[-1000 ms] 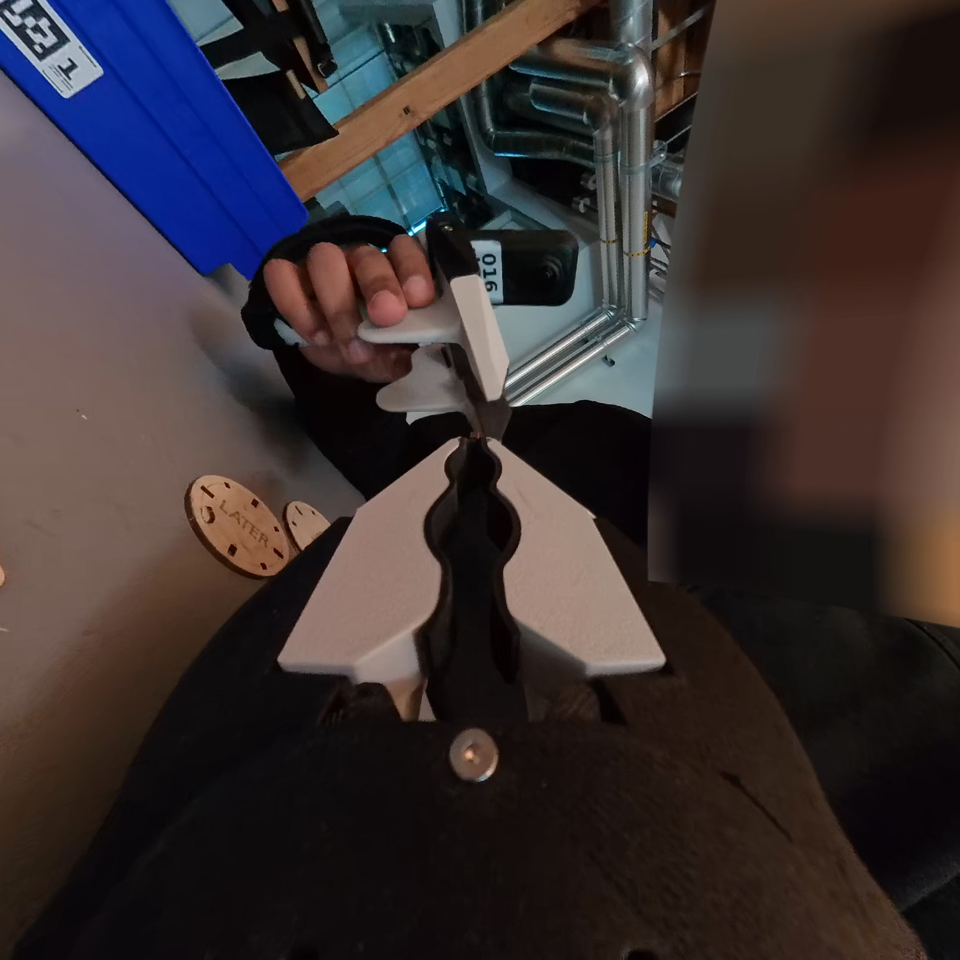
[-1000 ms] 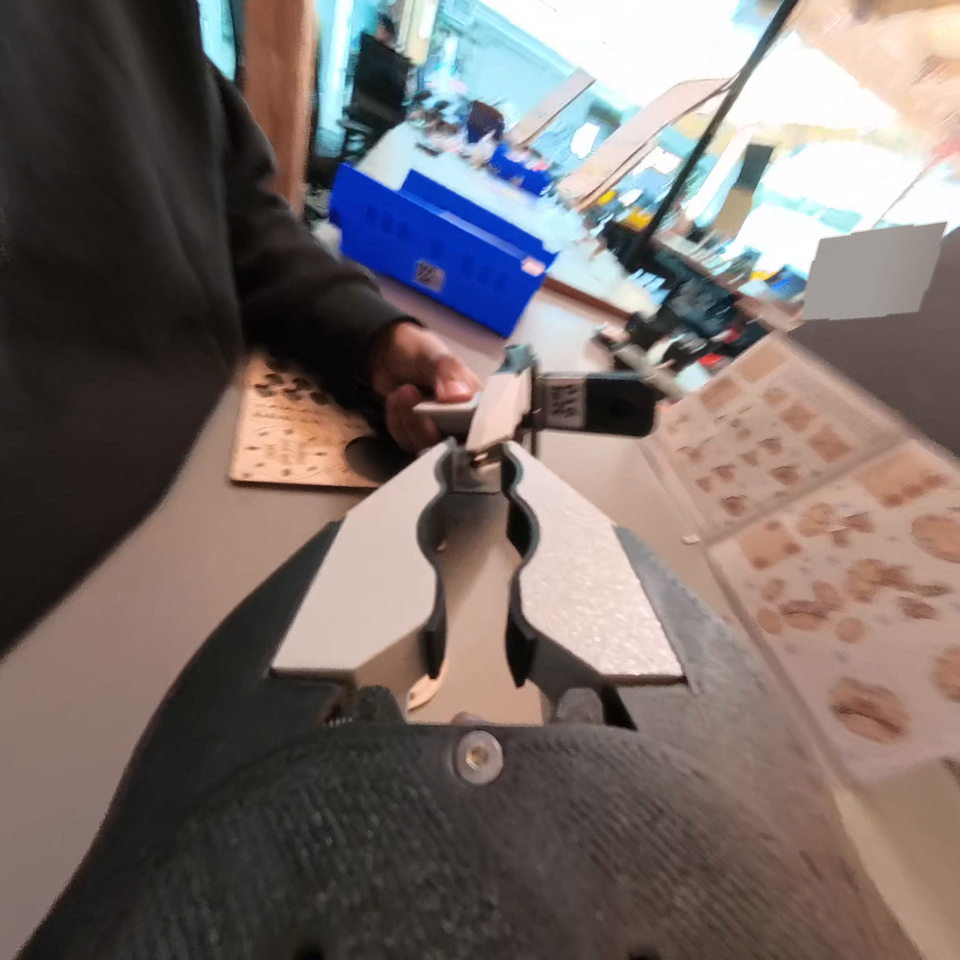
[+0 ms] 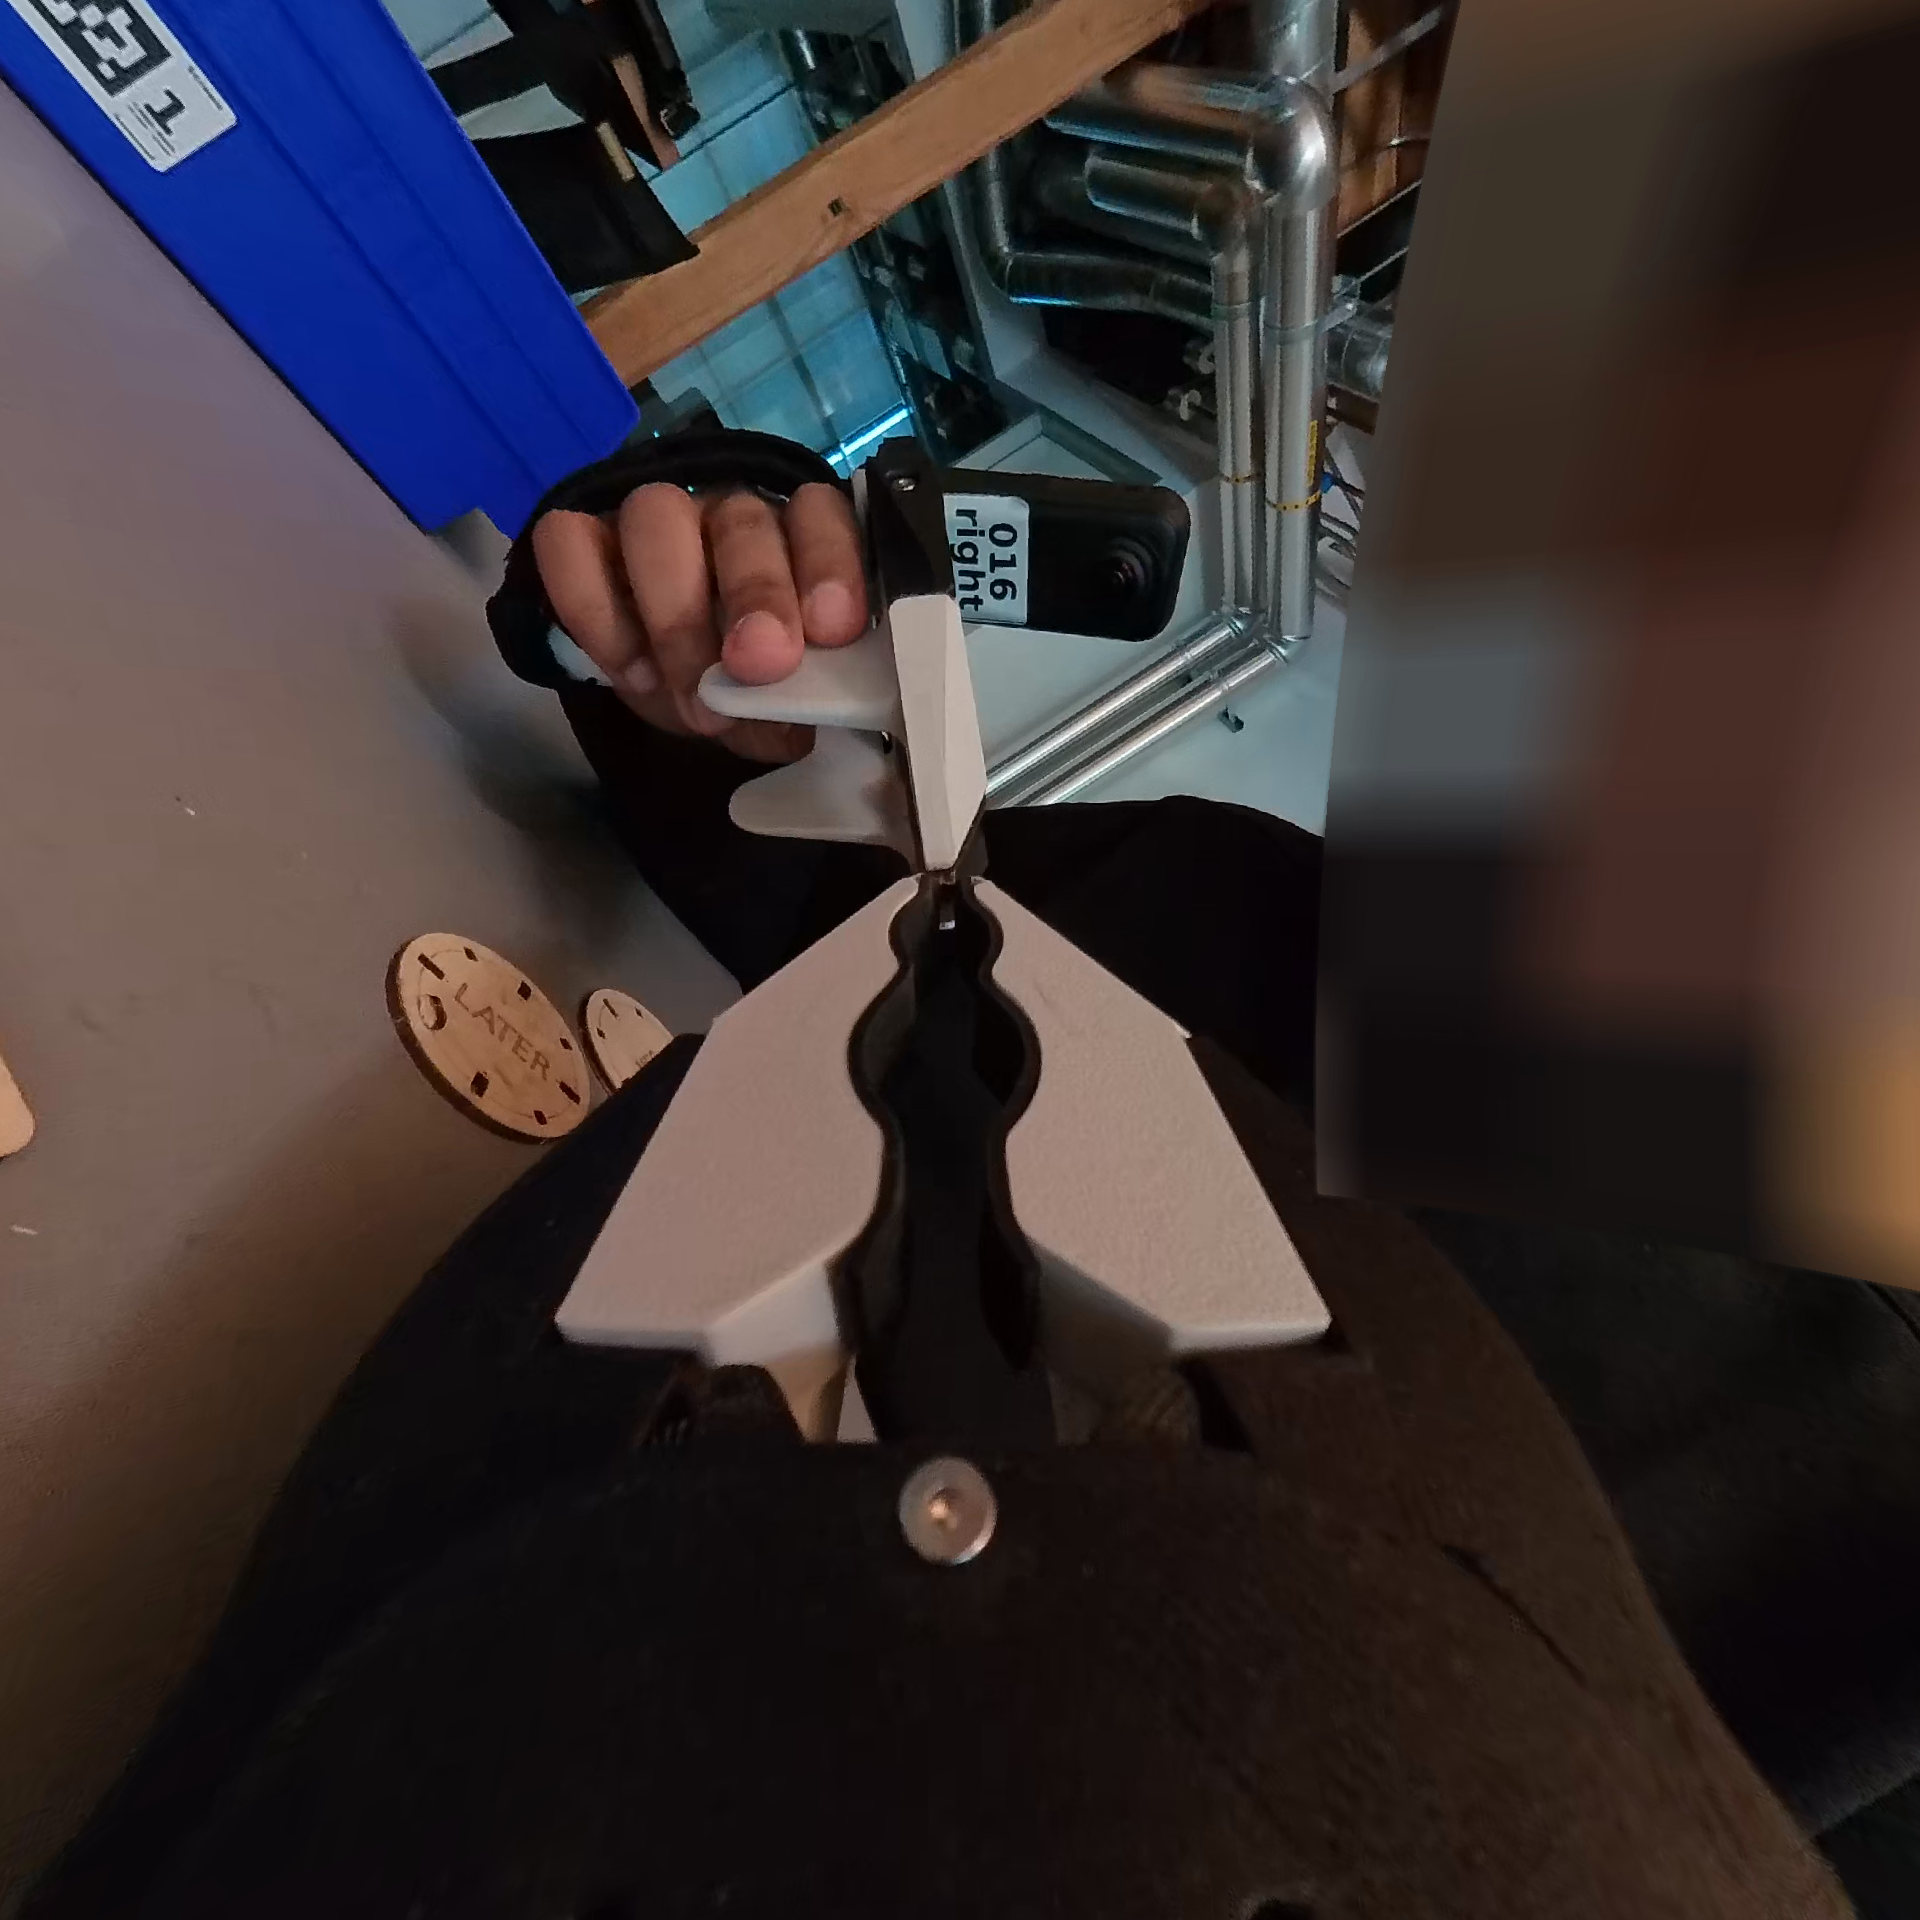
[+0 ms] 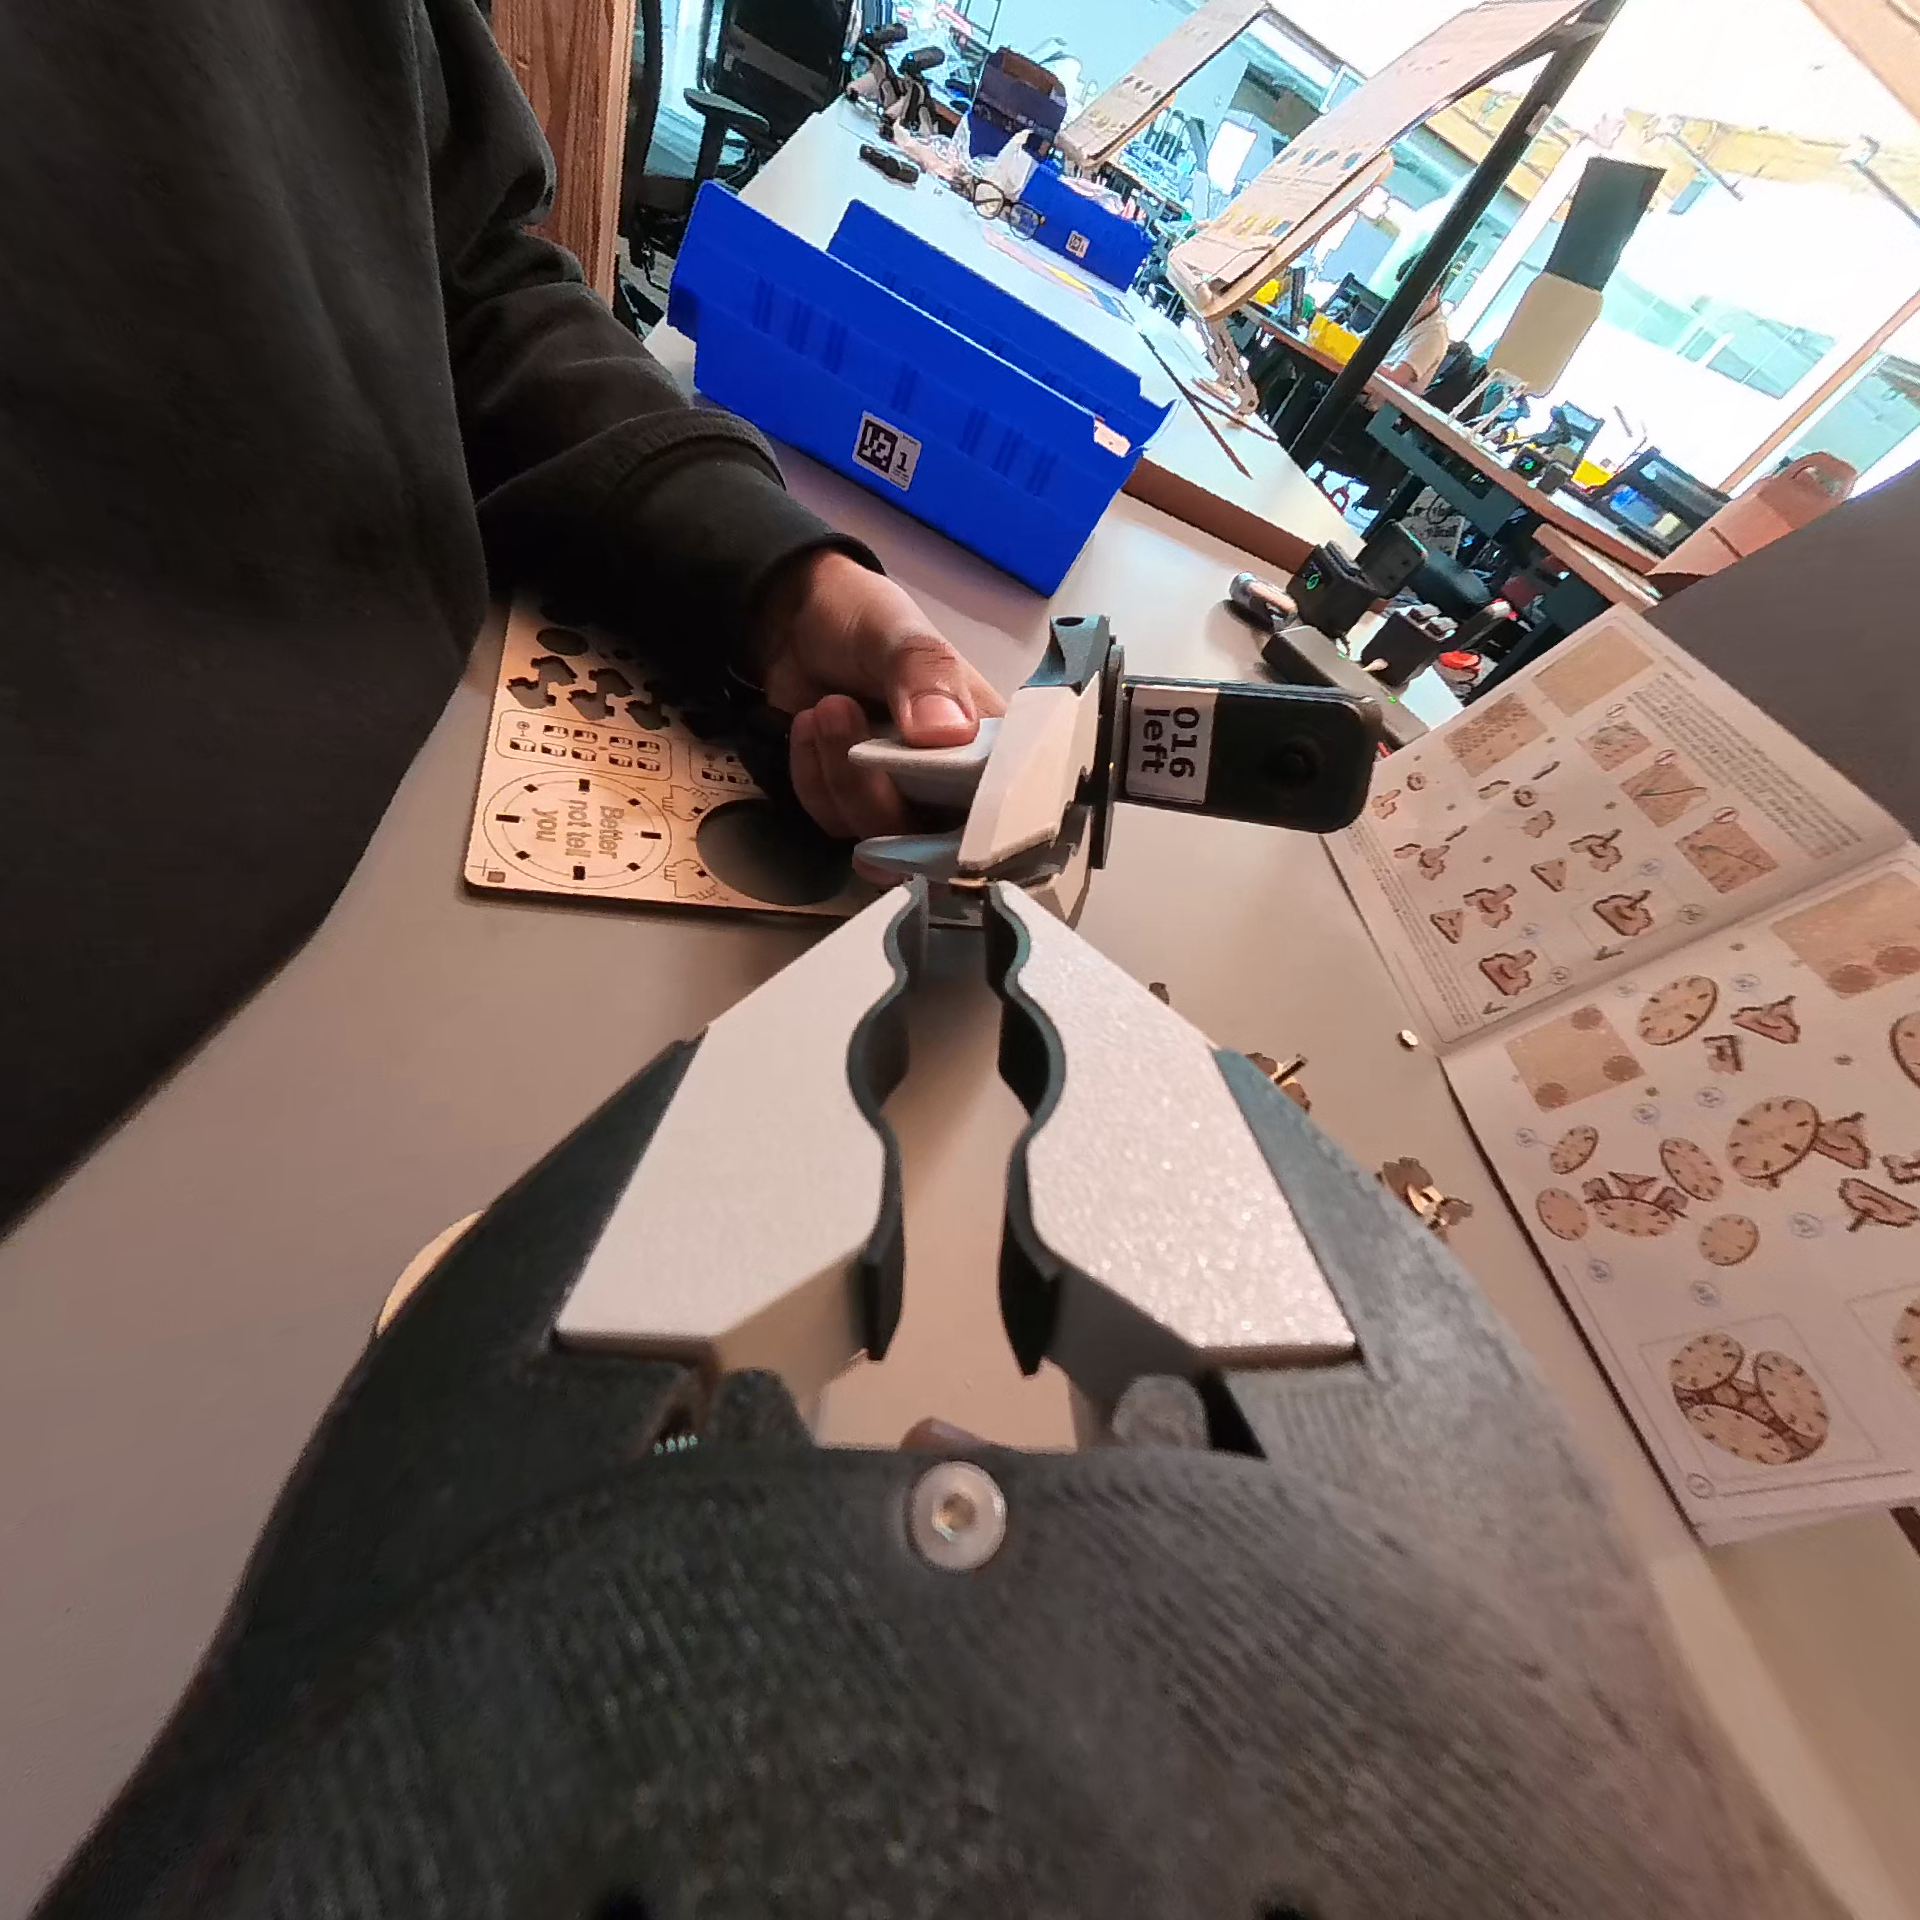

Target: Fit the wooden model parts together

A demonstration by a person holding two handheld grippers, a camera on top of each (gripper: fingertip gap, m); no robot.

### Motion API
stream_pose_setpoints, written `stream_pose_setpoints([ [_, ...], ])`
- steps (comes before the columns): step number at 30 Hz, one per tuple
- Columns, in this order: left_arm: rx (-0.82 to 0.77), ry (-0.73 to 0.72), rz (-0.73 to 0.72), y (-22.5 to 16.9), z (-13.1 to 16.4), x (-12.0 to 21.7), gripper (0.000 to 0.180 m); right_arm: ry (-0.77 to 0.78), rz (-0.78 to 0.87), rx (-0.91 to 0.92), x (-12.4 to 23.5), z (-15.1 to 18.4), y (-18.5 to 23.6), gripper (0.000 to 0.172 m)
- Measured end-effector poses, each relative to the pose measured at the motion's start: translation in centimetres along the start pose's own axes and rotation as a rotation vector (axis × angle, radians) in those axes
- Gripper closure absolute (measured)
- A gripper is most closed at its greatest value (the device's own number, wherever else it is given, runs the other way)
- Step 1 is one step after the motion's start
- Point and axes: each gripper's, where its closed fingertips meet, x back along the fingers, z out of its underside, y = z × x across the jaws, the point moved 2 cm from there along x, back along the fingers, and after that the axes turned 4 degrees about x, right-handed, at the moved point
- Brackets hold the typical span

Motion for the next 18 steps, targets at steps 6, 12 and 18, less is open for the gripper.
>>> stream_pose_setpoints([
  [6, 0.004, -0.02, 0.012, -0.1, -0.3, 0.2, 0.18, -0.012, 0.057, 0.014, 0.3, -0.3, -0.7, 0.16],
  [12, 0.017, -0.062, 0.053, -0.5, -0.9, 0.6, 0.18, -0.042, 0.14, 0.045, 0.3, -0.9, -1.4, 0.154],
  [18, 0.025, -0.069, 0.085, -0.8, -0.9, 0.6, 0.18, -0.051, 0.135, 0.02, -0.5, -0.7, -1.2, 0.157],
])
